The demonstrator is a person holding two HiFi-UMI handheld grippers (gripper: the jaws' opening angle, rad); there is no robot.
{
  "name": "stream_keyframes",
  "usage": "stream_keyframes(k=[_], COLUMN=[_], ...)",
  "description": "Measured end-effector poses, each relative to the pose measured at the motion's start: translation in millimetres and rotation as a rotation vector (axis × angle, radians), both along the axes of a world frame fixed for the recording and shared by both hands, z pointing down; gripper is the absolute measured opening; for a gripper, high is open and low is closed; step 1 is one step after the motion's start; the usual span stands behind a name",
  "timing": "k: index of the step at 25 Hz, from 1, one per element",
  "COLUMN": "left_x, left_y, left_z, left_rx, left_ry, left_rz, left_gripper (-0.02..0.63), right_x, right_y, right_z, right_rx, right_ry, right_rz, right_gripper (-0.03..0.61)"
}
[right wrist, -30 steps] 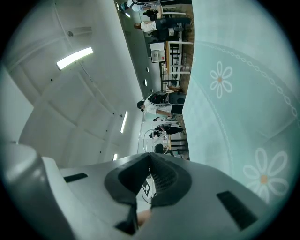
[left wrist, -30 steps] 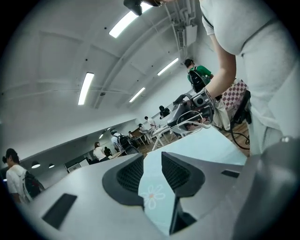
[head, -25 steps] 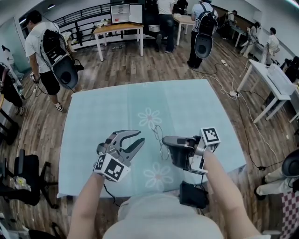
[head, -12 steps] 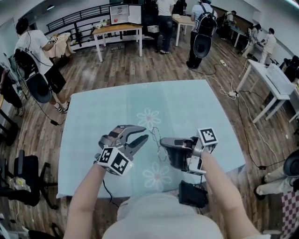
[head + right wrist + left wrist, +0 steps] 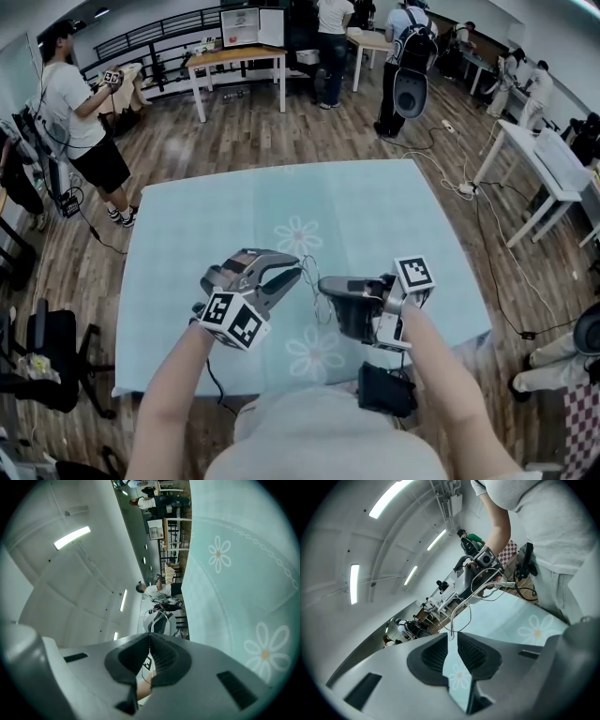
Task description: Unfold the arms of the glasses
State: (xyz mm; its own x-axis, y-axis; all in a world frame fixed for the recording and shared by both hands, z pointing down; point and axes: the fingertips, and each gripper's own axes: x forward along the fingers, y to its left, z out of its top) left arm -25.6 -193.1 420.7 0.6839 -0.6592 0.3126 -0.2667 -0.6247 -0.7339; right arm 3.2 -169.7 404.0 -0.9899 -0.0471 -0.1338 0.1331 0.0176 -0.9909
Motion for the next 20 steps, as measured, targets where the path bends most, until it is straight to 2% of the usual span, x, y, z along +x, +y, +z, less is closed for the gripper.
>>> stream_keyframes(k=[2, 20], left_x=[-1, -14], left_y=[-2, 2], left_z=[1, 0], left_rx=[0.003, 0.014], left_ry=[-0.004, 0.01], left_rz=[-0.005, -0.046], left_gripper=[0.041, 0.04], right_x=[0, 6], right_y=[-2, -7], right_z=[1, 6], right_rx=[-0.001, -0.013], right_ry=[0.001, 0.014], right_rz=[0.001, 0.035], right_gripper=[0.011, 0.011])
